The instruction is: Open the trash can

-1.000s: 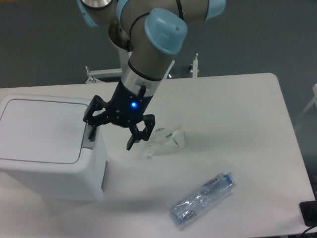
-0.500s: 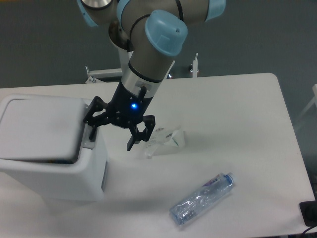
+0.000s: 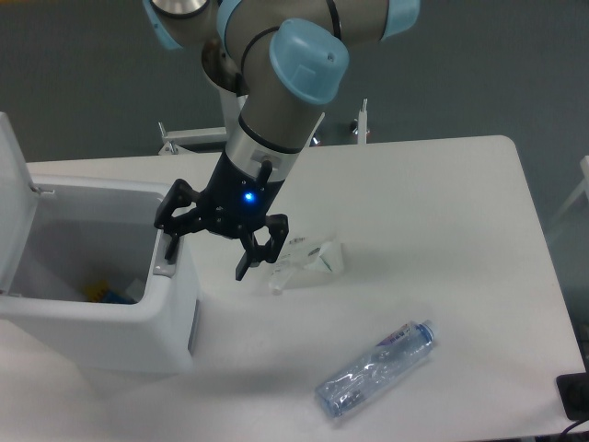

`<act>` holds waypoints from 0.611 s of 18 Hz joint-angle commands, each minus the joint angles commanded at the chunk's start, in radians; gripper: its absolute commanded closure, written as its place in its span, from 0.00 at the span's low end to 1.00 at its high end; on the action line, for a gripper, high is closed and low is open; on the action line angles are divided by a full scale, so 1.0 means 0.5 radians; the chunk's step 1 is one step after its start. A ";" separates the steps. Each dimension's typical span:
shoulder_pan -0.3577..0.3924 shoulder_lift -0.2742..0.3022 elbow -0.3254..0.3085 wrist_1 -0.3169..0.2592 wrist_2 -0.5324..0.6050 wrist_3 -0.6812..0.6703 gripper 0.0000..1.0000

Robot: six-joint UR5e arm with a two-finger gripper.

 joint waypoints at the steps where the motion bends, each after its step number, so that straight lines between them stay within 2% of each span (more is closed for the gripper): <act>1: 0.003 -0.006 0.028 -0.003 0.003 -0.003 0.00; 7: 0.119 -0.067 0.092 0.012 0.043 0.070 0.00; 11: 0.215 -0.156 0.101 0.018 0.150 0.306 0.00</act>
